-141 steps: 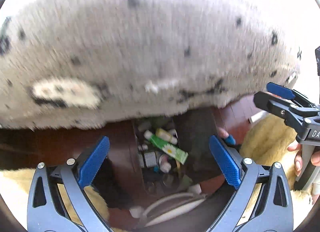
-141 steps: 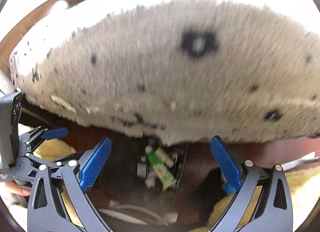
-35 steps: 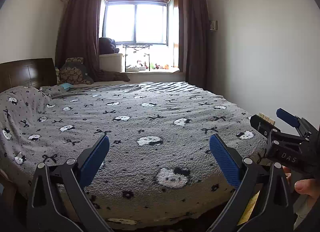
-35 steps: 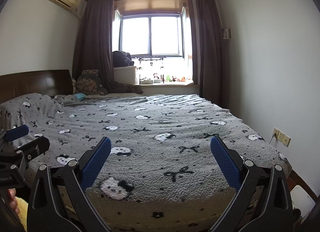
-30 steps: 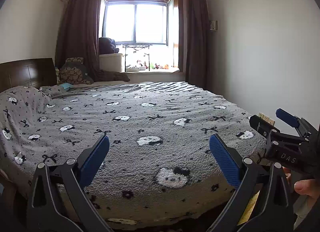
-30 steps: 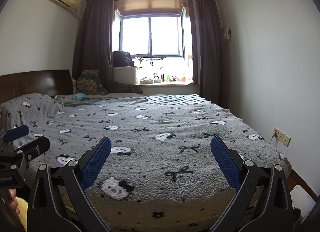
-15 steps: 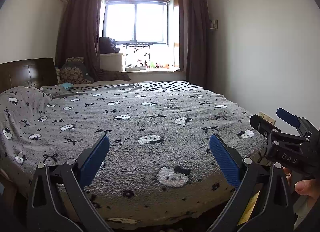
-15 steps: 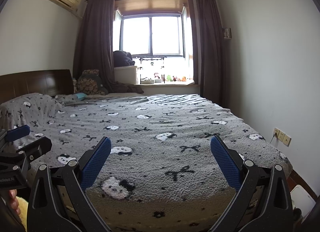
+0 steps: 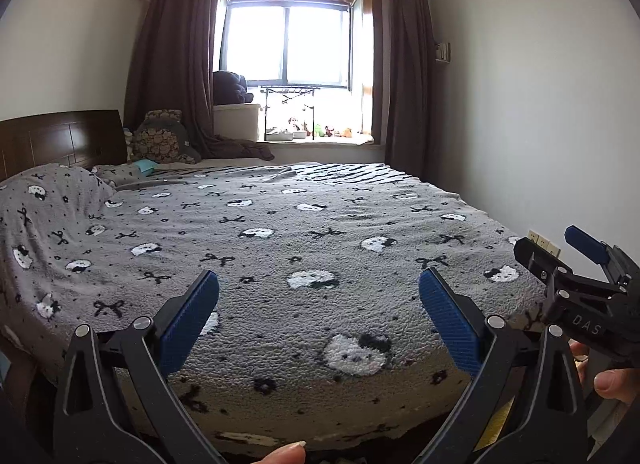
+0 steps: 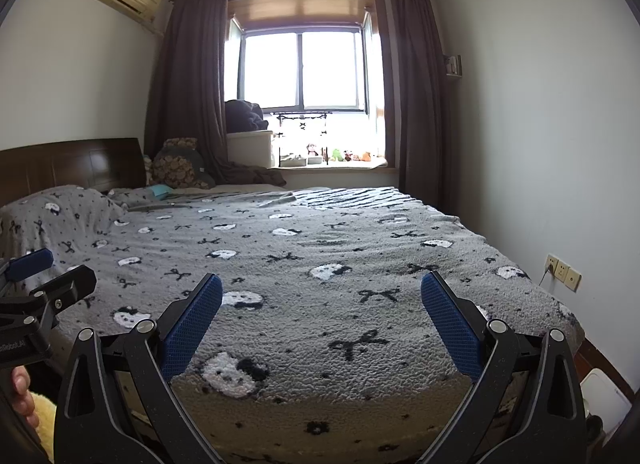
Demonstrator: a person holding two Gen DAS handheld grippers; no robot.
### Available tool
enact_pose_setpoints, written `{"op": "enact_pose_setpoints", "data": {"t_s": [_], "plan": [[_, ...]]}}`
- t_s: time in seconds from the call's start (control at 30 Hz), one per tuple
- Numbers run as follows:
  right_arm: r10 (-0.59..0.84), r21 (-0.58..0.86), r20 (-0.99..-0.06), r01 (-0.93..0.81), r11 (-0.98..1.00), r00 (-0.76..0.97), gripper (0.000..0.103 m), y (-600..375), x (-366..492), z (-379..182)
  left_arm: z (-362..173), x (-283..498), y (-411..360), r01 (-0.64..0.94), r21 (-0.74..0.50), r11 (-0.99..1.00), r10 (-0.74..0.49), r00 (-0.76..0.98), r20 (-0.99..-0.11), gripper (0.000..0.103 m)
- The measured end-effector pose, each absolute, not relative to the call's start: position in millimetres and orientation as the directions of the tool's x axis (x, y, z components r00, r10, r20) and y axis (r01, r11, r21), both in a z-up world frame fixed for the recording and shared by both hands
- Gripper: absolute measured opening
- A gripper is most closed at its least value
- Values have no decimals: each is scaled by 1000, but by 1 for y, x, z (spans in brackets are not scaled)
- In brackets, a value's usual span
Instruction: Collect trash
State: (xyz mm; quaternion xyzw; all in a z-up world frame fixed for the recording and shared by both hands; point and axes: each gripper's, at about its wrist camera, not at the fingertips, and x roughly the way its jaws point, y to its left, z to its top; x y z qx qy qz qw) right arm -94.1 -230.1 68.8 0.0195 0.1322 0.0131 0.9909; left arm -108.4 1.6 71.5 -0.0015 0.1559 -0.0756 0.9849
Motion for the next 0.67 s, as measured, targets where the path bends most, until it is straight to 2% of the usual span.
{"op": "enact_pose_setpoints", "data": {"t_s": [0.67], "plan": [[31, 42, -267, -21, 999, 963, 100, -233, -93, 67, 73, -112, 2, 139, -26, 990, -140, 942, -306, 95]]}}
